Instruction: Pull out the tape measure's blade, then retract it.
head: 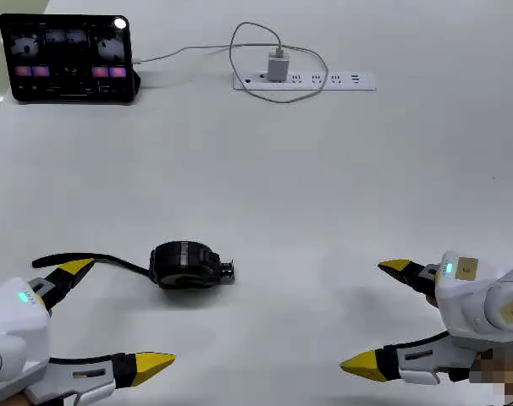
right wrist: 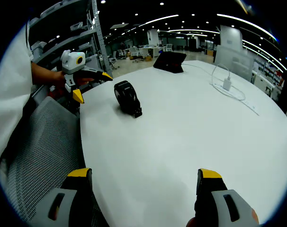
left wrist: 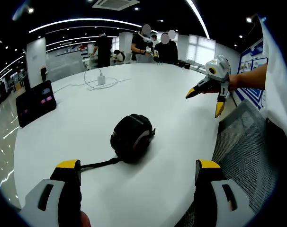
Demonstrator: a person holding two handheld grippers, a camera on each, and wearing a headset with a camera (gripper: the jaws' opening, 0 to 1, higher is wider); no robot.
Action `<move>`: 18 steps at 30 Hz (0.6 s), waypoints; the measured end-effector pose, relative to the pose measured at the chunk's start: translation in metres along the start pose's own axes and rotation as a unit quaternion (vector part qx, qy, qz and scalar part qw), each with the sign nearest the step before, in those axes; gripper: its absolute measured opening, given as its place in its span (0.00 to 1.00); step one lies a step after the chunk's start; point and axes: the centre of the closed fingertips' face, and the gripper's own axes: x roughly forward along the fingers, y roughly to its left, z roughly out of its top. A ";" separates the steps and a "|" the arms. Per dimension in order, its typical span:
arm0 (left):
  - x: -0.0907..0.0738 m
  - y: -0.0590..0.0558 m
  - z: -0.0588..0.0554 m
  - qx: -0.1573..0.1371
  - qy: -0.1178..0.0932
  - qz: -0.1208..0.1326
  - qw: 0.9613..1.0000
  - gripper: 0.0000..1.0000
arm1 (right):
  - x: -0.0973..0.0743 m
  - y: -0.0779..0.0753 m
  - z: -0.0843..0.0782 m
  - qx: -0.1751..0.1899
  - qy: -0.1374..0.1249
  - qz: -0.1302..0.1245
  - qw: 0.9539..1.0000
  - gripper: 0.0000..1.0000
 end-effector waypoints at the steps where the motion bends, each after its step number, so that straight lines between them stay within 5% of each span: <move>1: 0.000 0.000 0.000 0.000 0.000 0.000 1.000 0.99 | 0.000 0.000 0.000 0.000 0.000 0.000 1.000 0.91; 18: 0.002 0.005 0.003 0.005 -0.002 0.002 1.000 0.99 | 0.003 -0.007 -0.002 -0.004 -0.006 -0.006 1.000 0.93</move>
